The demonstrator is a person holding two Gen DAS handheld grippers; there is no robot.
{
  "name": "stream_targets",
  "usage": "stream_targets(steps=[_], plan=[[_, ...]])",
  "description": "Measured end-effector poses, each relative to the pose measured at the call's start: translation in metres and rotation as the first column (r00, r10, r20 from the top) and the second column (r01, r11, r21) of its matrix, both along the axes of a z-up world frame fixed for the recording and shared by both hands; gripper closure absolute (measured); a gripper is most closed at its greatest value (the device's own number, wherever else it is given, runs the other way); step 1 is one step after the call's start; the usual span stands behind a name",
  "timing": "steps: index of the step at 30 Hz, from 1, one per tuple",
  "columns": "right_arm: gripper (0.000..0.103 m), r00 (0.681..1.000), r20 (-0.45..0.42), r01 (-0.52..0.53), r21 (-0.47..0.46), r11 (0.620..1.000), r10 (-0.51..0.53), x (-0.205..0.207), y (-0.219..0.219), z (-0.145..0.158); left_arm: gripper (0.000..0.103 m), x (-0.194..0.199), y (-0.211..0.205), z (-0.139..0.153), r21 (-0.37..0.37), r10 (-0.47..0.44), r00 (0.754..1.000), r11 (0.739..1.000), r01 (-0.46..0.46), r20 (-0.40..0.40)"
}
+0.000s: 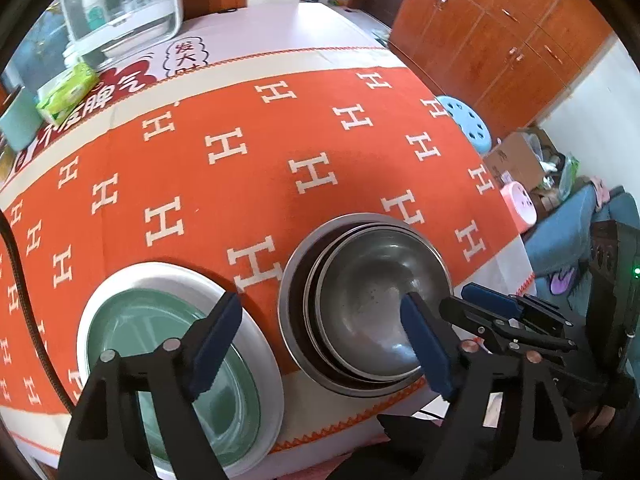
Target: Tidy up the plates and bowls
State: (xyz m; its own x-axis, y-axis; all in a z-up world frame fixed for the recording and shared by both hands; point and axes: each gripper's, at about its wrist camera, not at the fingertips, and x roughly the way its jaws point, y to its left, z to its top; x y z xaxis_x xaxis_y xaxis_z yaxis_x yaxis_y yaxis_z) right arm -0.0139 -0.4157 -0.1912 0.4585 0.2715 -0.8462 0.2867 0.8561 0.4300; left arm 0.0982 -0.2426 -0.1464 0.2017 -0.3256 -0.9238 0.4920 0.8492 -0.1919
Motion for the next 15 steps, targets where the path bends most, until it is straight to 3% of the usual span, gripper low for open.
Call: stream_targets(steps=[3, 7, 15], plan=[[0.054, 0.999, -0.012, 0.039, 0.045, 0.998, -0.039, -0.003, -0.002, -0.004, 0.022, 0.006, -0.002, -0.005, 0.007, -0.041, 0.999, 0.999, 0.041, -0.029], [0.039, 0.994, -0.041, 0.11, 0.131, 0.985, -0.106, -0.006, -0.003, -0.014, 0.019, 0.013, -0.004, -0.012, 0.023, -0.083, 0.995, 0.996, 0.084, -0.059], [0.036, 0.974, -0.084, 0.225, 0.191, 0.955, -0.212, -0.012, 0.003, -0.026, 0.018, 0.029, -0.011, -0.032, 0.05, -0.169, 0.974, 0.983, 0.179, -0.152]])
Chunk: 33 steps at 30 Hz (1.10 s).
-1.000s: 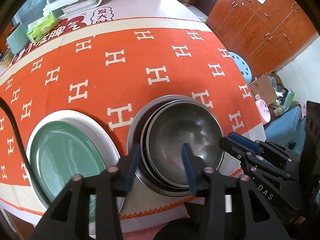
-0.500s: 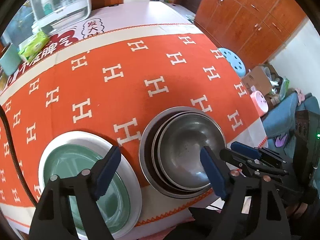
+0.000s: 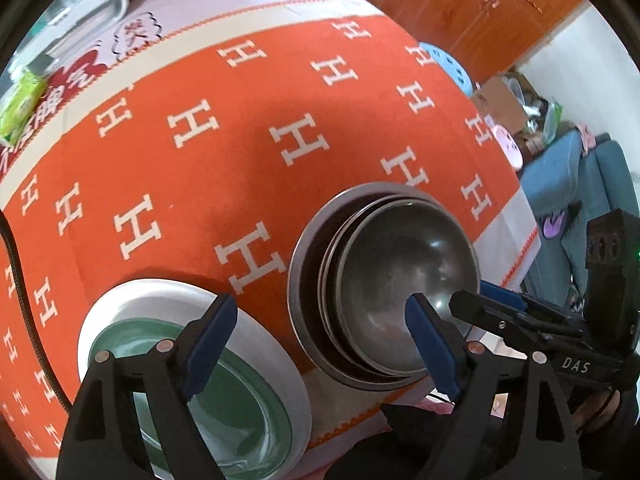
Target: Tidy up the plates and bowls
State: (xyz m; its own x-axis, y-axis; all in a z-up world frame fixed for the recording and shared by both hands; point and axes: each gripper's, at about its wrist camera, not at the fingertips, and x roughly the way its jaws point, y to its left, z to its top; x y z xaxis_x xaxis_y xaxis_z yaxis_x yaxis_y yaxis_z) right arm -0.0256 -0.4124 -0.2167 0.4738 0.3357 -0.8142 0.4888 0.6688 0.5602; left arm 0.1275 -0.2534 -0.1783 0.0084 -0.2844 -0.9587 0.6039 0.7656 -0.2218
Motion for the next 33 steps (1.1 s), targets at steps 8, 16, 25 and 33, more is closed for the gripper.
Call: stream_targets(steps=[8, 16, 25, 33], plan=[[0.036, 0.995, -0.044, 0.092, 0.054, 0.994, -0.09, -0.004, 0.008, -0.014, 0.018, 0.011, -0.006, -0.025, 0.011, -0.067, 0.993, 0.998, 0.069, -0.094], [0.036, 0.987, -0.06, 0.152, 0.102, 0.983, -0.146, -0.005, 0.013, -0.027, 0.018, 0.019, -0.012, -0.044, 0.012, -0.111, 0.981, 0.993, 0.114, -0.16], [0.036, 0.977, -0.076, 0.207, 0.125, 0.97, -0.198, -0.007, 0.01, -0.035, 0.021, 0.024, -0.018, -0.059, 0.011, -0.126, 0.969, 0.991, 0.131, -0.211], [0.053, 0.974, -0.1, 0.216, 0.154, 0.964, -0.203, -0.01, 0.005, -0.039, 0.039, 0.027, -0.019, -0.065, 0.021, -0.084, 0.966, 0.996, 0.092, -0.245]])
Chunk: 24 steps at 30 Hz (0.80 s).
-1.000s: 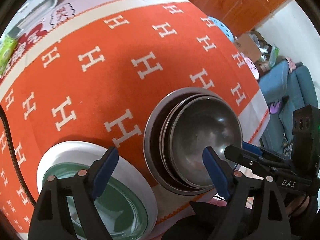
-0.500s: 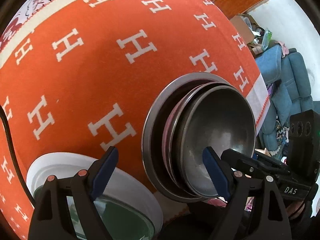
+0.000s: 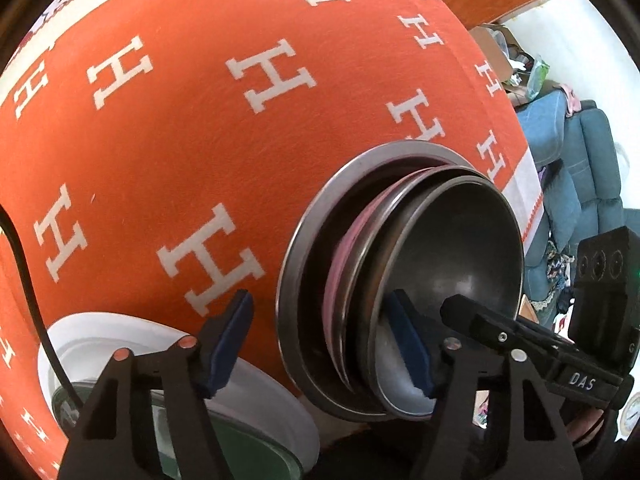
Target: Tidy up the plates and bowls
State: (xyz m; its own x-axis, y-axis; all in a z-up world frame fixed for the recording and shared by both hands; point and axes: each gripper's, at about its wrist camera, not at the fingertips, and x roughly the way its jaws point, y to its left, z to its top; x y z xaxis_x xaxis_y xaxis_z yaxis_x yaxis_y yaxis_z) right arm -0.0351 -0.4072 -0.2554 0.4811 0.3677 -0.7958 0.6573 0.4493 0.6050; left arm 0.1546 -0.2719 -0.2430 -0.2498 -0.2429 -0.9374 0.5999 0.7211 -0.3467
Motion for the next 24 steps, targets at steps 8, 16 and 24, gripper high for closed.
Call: stream_targets(steps=[8, 16, 24], plan=[[0.061, 0.999, 0.023, -0.03, 0.017, 0.999, 0.029, 0.0, 0.0, 0.004, 0.055, -0.006, 0.001, 0.002, -0.001, 0.06, 0.998, 0.998, -0.06, -0.023], [0.066, 0.994, 0.009, -0.112, 0.008, 0.994, 0.112, 0.0, -0.009, 0.009, 0.056, -0.022, -0.002, 0.005, 0.028, 0.142, 0.99, 0.99, -0.141, -0.021], [0.077, 0.984, -0.013, -0.178, -0.008, 0.984, 0.178, -0.009, -0.032, 0.012, 0.056, -0.059, -0.01, 0.012, 0.029, 0.208, 0.978, 0.978, -0.208, -0.006]])
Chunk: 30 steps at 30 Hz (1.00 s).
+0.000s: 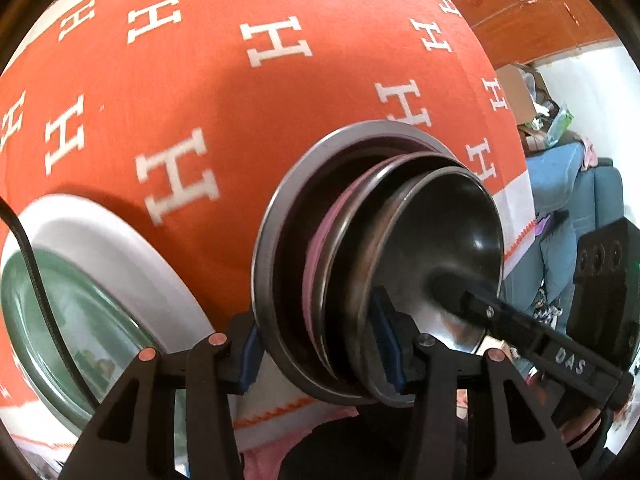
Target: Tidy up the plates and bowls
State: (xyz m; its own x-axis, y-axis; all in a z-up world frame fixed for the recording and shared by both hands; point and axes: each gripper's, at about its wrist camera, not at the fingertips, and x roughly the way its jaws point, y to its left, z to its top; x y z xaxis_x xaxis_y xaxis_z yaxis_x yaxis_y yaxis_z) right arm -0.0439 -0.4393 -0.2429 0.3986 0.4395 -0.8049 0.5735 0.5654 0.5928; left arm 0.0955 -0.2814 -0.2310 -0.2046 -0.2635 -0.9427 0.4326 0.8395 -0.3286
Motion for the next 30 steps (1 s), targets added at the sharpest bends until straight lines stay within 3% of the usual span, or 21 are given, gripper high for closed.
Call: stream_targets(steps=[15, 30], plan=[[0.077, 0.98, 0.039, -0.195, -0.03, 0.98, 0.196, -0.013, -0.016, 0.02, 0.056, -0.063, -0.009, 0.016, -0.028, 0.115, 0.993, 0.993, -0.114, 0.034], [0.076, 0.889, 0.085, -0.446, -0.067, 0.892, 0.451, 0.011, 0.03, 0.055, 0.056, -0.082, 0.05, 0.045, -0.04, 0.262, 0.963, 0.965, -0.26, 0.059]])
